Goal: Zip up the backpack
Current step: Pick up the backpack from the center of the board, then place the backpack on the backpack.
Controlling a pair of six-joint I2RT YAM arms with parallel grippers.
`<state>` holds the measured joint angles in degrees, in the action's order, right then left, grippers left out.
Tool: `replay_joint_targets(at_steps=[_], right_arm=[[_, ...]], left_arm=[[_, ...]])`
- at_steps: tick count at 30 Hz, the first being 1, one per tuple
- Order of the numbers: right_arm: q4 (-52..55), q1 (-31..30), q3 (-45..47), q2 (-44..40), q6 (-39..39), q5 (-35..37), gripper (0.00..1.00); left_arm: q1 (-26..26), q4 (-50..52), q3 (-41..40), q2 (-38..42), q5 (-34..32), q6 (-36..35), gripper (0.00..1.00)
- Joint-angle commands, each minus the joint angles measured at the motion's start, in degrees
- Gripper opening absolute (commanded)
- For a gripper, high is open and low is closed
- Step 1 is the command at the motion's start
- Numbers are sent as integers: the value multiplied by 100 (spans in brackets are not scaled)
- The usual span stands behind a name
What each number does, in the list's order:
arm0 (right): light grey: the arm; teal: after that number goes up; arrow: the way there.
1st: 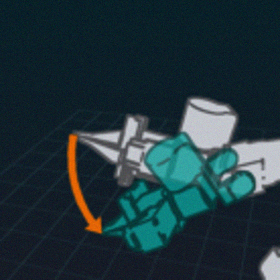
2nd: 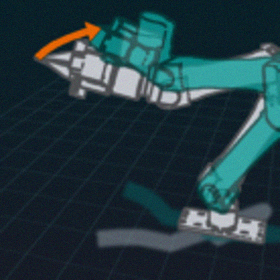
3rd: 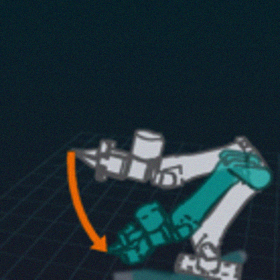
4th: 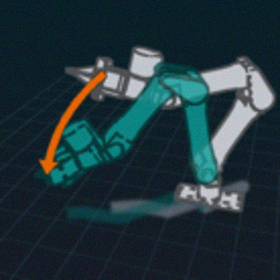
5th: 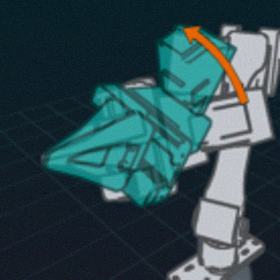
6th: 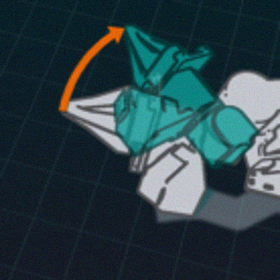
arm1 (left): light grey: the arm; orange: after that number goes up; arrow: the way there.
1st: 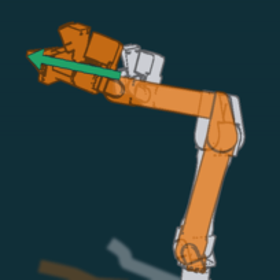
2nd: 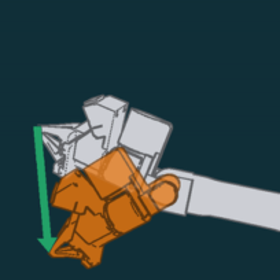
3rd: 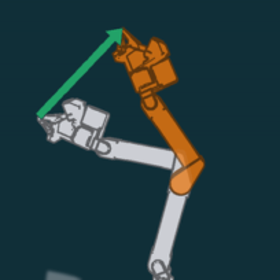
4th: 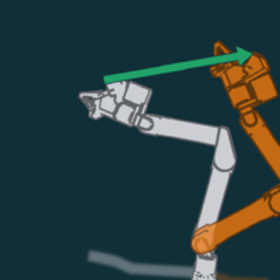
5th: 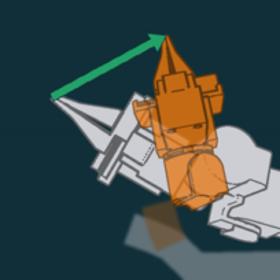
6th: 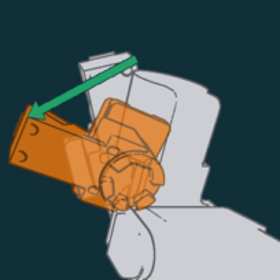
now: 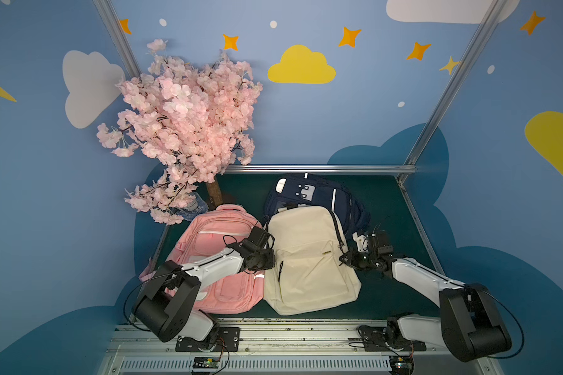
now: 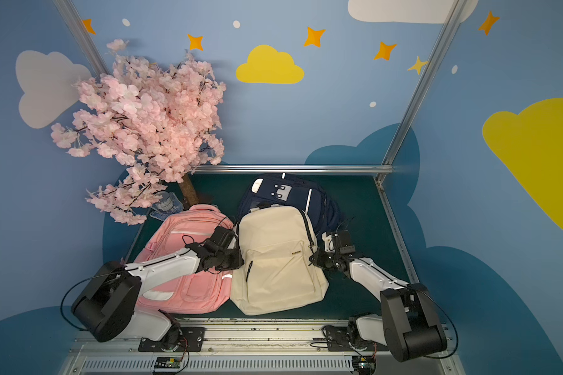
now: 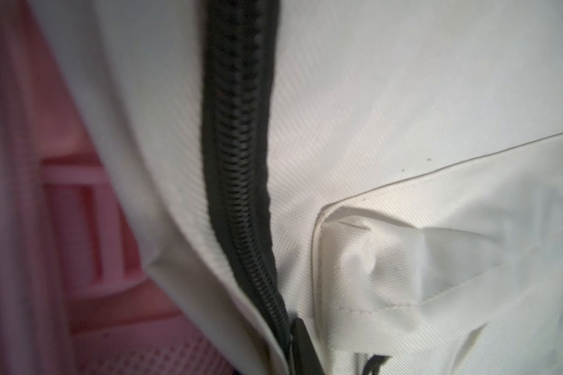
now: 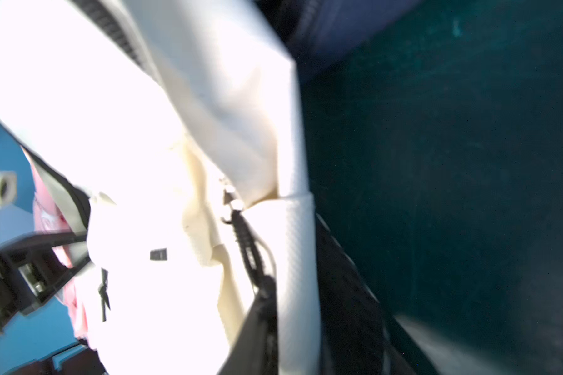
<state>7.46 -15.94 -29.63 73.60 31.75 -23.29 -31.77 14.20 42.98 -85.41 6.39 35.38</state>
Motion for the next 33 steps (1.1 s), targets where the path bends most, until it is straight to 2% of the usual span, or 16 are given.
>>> replay_joint_targets(at_steps=[1,4,9,12,16,20,27,29,33], right_arm=[[48,-75,-83,-216,121,-174,7],[194,-105,-116,-570,64,-63,0],[473,-266,-259,-1191,62,26,0],[592,-507,-464,-1389,166,60,0],[507,-1038,-832,-1374,396,201,0],[-53,-1813,-1258,-887,717,405,0],[-1131,-3161,-2339,873,1110,661,0],[-1378,-3459,-2662,1376,1189,684,0],[-1781,-3879,-3254,2287,1423,690,0]], left_arm=[[-19,-140,416,-47,343,-402,8],[-196,201,598,303,268,-440,6],[-341,1021,779,1285,-243,-307,3],[-241,1534,886,1939,-790,-270,3],[225,2595,1412,2423,-1459,-303,3],[837,3504,1825,2658,-2197,-449,3],[2256,4123,2269,2580,-2945,-831,6],[2577,4082,2333,2522,-2978,-902,7],[2991,3844,2330,2371,-2824,-959,19]])
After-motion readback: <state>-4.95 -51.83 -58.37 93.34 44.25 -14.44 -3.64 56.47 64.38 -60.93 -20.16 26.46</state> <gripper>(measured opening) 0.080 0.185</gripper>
